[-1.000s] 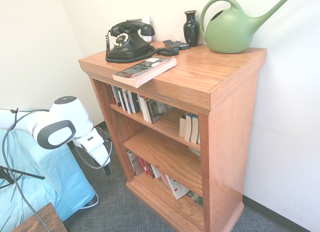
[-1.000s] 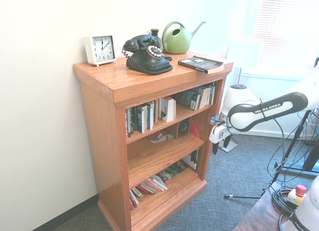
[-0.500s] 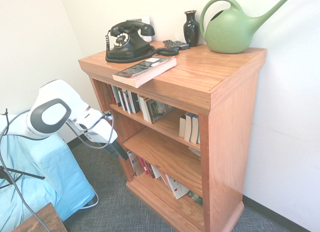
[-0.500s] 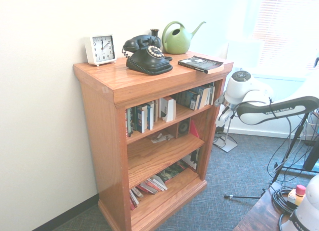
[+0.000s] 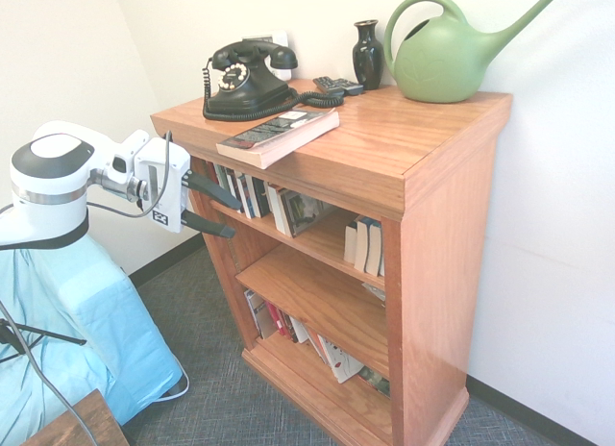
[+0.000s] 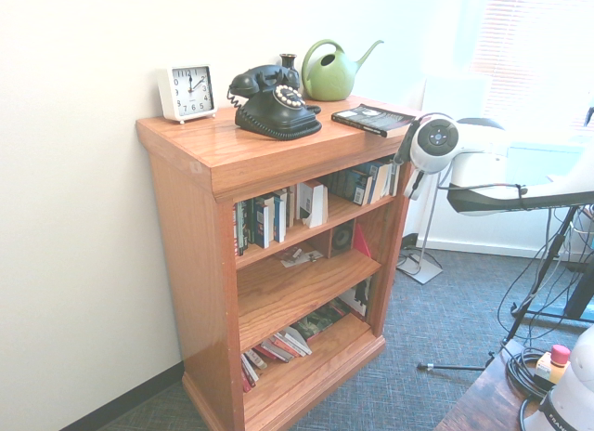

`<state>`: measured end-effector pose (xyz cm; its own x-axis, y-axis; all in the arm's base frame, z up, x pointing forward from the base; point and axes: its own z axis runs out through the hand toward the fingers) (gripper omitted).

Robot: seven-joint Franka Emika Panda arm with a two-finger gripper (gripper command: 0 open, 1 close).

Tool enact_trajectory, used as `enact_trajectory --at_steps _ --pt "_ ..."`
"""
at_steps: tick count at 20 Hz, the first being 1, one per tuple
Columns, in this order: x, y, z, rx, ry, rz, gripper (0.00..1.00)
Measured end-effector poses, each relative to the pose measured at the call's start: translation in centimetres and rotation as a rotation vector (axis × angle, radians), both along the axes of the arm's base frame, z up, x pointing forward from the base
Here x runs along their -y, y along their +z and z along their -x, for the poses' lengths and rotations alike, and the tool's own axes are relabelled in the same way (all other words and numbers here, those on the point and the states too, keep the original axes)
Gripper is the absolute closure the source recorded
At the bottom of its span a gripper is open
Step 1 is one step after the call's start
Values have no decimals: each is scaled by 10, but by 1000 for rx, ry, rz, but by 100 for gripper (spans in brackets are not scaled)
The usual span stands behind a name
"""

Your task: Organize the shelf

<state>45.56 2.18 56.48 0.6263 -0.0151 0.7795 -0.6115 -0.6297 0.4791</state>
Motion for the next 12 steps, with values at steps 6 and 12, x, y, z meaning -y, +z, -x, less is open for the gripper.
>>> enact_trajectory --at_steps 6,12 --pt "-26 32 -27 54 42 223 0" --pt "-29 24 -52 77 131 265 0"
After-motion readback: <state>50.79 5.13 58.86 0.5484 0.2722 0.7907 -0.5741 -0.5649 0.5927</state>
